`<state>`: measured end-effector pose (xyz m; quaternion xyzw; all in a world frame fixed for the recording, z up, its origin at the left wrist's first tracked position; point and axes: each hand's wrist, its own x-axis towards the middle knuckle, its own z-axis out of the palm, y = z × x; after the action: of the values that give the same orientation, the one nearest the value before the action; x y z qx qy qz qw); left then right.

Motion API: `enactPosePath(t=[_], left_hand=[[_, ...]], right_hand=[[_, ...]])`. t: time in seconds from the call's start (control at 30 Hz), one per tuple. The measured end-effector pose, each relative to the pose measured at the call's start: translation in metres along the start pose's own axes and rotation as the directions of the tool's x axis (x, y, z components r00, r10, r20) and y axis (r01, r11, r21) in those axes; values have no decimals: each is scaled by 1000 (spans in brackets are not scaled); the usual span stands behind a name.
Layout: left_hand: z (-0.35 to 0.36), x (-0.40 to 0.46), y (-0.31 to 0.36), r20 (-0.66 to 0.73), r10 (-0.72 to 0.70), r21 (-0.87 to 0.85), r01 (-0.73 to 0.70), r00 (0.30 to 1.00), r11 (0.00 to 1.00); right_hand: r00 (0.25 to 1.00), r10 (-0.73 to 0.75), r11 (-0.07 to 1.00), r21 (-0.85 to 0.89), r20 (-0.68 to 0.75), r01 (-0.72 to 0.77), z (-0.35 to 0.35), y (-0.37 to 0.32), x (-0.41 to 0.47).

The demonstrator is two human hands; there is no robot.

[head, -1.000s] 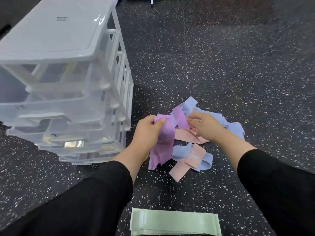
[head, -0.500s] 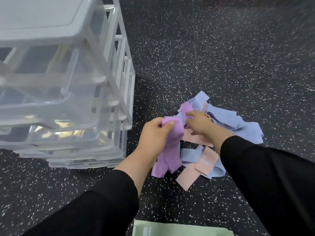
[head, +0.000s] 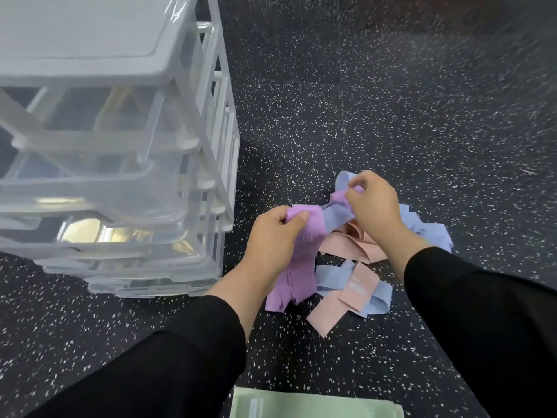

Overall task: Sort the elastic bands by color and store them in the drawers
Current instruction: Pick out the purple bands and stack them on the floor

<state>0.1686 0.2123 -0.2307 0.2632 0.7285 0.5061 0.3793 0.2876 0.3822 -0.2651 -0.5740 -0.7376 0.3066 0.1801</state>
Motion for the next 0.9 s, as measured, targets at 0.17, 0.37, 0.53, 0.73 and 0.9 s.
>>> enactPosePath(t=[0.17, 0.37, 0.53, 0.73, 0.9], left_hand=[[-5, -18, 26, -85, 66, -32, -69, 994, 997], [-17, -59, 72, -138, 172, -14, -175, 975, 984], [-36, -102, 125, -204, 304, 4, -309, 931, 951], [-54, -149, 181, -180, 387, -4, -394, 904, 919], [-68, -182, 211, -150, 429, -50, -440, 891, 896]], right_hand=[[998, 36, 961, 272, 49, -48, -59, -25, -19], [965, 110, 816, 533, 237, -224, -127, -64, -55], [935, 64, 736, 616, 349, -281, -189, -110, -106], [931, -105, 810, 573, 351, -125, -242, -146, -164], [918, -258, 822, 567, 301, 45, -269, -168, -210]])
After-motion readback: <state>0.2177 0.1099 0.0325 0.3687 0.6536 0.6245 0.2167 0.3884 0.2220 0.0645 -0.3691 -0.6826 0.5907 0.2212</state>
